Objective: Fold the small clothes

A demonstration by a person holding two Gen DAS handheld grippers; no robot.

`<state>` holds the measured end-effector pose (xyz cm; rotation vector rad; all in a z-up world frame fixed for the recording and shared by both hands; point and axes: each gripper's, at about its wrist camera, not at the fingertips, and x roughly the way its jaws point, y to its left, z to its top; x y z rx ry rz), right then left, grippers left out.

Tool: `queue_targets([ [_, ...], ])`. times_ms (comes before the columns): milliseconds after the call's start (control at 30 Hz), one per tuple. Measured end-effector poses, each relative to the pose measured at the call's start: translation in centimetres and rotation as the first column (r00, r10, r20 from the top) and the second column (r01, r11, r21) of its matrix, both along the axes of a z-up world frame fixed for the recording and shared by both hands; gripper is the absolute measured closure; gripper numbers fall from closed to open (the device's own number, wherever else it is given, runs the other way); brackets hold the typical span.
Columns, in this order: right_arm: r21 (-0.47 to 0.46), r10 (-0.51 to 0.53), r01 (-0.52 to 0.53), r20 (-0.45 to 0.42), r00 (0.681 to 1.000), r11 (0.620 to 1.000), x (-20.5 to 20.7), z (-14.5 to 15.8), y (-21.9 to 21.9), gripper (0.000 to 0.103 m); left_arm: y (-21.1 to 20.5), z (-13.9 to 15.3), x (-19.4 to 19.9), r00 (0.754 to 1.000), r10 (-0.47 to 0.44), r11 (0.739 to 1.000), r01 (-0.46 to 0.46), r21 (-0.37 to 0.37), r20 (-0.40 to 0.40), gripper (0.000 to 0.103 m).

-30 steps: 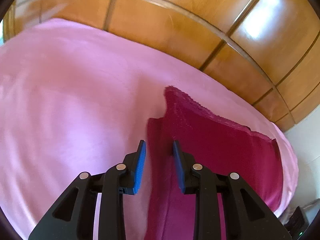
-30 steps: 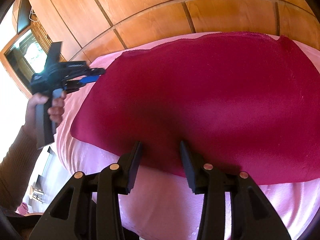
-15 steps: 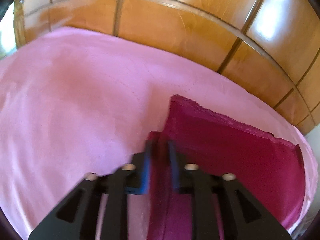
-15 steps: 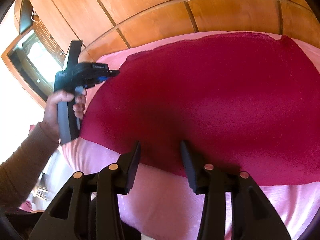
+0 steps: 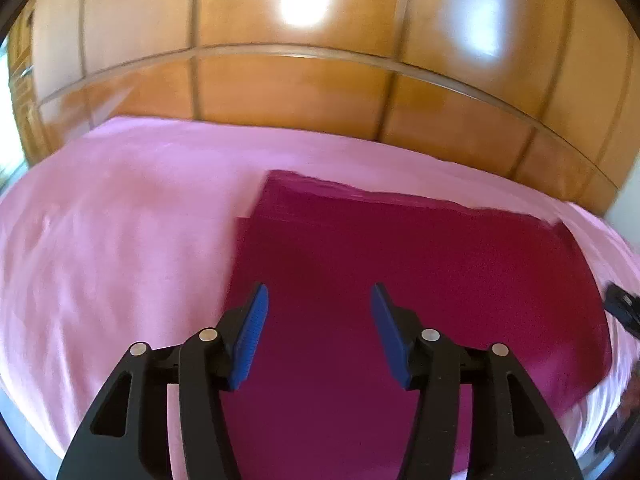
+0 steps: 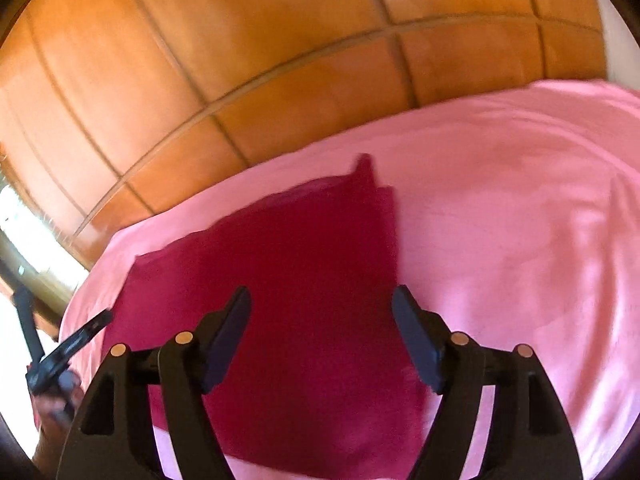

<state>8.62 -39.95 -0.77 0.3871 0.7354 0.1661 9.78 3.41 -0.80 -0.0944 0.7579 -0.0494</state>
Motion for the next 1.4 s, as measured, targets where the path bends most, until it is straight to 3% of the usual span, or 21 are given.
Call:
queue_targets([
  [133, 0.037, -0.027, 0.029, -0.056, 0.998, 0.999, 0.8, -1.9, -1.5, 0.030, -2.6, -0.1, -1.0, 0.998, -0.064, 0.998, 0.064, 0.018, -0.001, 0.050],
  [267, 0.095, 0.013, -0.004, -0.098, 0.995, 0.995, 0.7, -3.4, -2.5, 0.029, -4.0, -0.5, -1.1, 0.995, -0.097, 0.995, 0.097, 0.026, -0.015, 0.050],
  [400, 0.120, 0.047, -0.037, -0.088, 0.995, 0.992, 0.0, -3.8, -2.4, 0.030, -4.6, -1.1, -1.1, 0.993, -0.115, 0.993, 0.116, 0.027, -0.037, 0.050],
  [633, 0.155, 0.067, -0.052, -0.091, 0.994, 0.986, -0.9, -3.9, -2.4, 0.044, -5.0, -1.7, -1.3, 0.990, -0.133, 0.990, 0.134, 0.037, -0.041, 0.050],
  [800, 0.096, 0.073, -0.064, -0.091, 0.993, 0.993, -0.8, -3.7, -1.5, 0.069, -5.1, -2.1, -0.9, 0.989, -0.137, 0.990, 0.139, 0.034, -0.062, 0.050],
  [867, 0.038, 0.076, -0.073, -0.084, 0.994, 0.997, -0.7, -3.2, -0.6, 0.072, -4.8, -2.3, -0.6, 0.988, -0.134, 0.991, 0.135, 0.015, -0.072, 0.050],
  [1067, -0.022, 0.084, -0.086, -0.076, 0.994, 0.996, -1.0, -1.7, 0.3, 0.076, -4.6, -2.5, -0.5, 0.987, -0.138, 0.990, 0.139, 0.003, -0.079, 0.050],
  [1400, -0.030, 0.185, -0.184, 0.021, 0.983, 0.982, -1.8, 4.0, 4.0, 0.077, -3.8, -2.6, -0.3, 0.985, -0.151, 0.988, 0.148, -0.036, -0.079, 0.050],
])
